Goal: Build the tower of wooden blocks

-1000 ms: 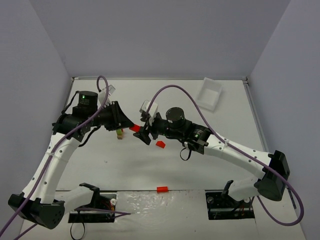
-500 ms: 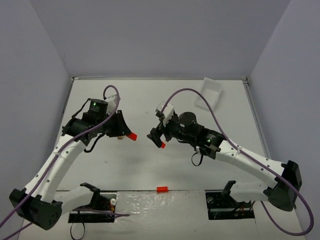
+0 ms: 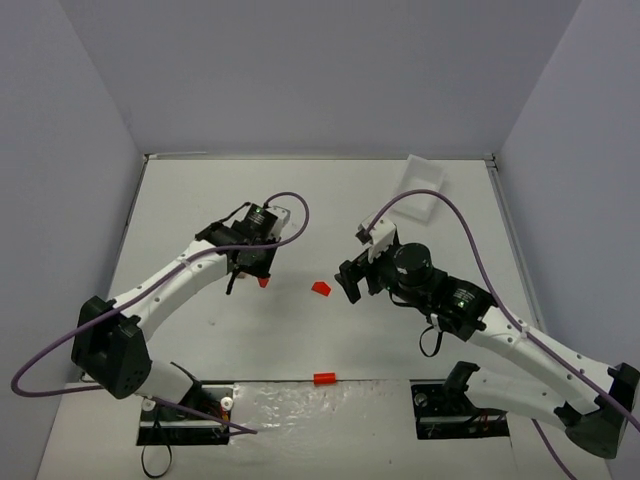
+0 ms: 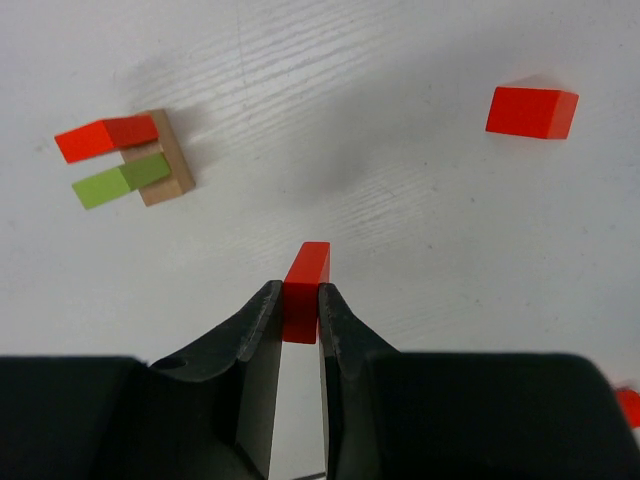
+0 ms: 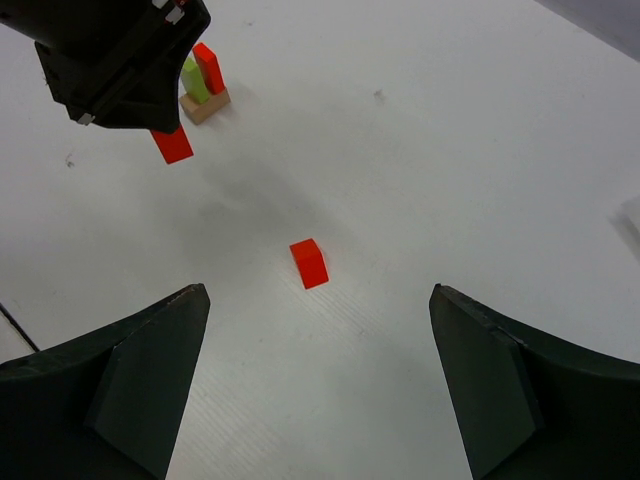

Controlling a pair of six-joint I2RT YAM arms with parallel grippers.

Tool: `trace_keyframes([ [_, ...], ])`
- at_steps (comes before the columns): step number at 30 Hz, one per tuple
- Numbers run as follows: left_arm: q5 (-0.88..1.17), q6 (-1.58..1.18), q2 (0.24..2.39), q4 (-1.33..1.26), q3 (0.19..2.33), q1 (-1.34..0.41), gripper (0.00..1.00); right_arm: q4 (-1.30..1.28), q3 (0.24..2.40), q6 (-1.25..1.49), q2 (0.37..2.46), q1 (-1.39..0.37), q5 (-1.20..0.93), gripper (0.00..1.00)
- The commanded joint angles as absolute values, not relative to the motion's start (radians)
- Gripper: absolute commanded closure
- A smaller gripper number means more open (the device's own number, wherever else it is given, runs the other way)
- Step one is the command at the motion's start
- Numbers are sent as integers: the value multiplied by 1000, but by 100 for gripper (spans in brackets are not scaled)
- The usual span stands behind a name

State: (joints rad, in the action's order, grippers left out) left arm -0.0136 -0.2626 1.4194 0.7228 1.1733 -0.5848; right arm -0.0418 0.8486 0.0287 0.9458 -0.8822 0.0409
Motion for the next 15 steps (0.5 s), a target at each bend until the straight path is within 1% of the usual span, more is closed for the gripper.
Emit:
trace_keyframes([
  [1,-76,-149,1430,554,1143,-616,100,-57,836,56,887,-873,79,10],
  [10,-53,49,1542,455,1101,-671,100,-103,820,48,854,-874,62,10],
  [15,-16,72,1541,382,1072,-680,100,-111,830,26,869,-874,63,9],
])
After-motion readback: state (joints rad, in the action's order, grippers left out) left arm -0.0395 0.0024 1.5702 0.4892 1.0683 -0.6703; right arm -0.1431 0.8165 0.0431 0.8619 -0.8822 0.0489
